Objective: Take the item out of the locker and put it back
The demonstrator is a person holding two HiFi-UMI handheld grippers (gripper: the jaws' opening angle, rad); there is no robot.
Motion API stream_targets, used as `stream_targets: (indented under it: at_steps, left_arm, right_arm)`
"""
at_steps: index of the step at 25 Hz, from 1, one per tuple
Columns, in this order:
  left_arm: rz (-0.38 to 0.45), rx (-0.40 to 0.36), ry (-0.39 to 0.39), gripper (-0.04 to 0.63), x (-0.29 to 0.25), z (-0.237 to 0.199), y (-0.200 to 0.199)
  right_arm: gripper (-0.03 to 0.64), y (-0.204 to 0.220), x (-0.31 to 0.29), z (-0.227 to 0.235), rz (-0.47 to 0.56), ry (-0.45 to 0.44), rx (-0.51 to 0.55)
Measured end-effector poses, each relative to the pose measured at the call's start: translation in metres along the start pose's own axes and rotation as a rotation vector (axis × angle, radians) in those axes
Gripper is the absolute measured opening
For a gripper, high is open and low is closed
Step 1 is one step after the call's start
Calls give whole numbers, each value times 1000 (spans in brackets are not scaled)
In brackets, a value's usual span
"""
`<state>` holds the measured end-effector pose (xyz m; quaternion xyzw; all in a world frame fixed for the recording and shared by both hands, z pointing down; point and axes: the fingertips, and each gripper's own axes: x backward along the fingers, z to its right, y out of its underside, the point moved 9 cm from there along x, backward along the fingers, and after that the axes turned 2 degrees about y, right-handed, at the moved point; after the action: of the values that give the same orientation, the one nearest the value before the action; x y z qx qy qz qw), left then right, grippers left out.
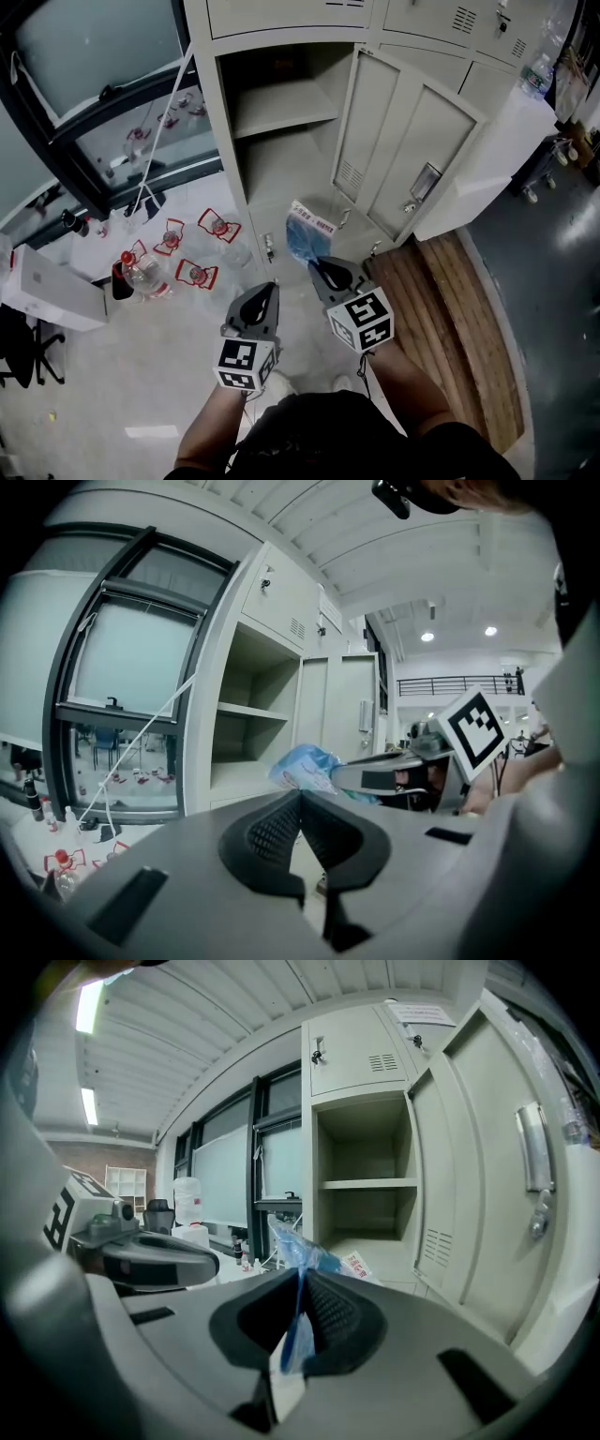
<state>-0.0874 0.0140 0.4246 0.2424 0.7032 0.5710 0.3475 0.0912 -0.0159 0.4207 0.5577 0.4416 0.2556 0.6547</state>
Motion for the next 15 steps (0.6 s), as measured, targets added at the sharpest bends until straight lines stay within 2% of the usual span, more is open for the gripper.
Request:
stream_targets:
  at_steps: [15]
  left_arm:
    - [-17,21,-105,5,-12,90,13]
  right_arm:
    - [20,28,59,40,15,-135,-23]
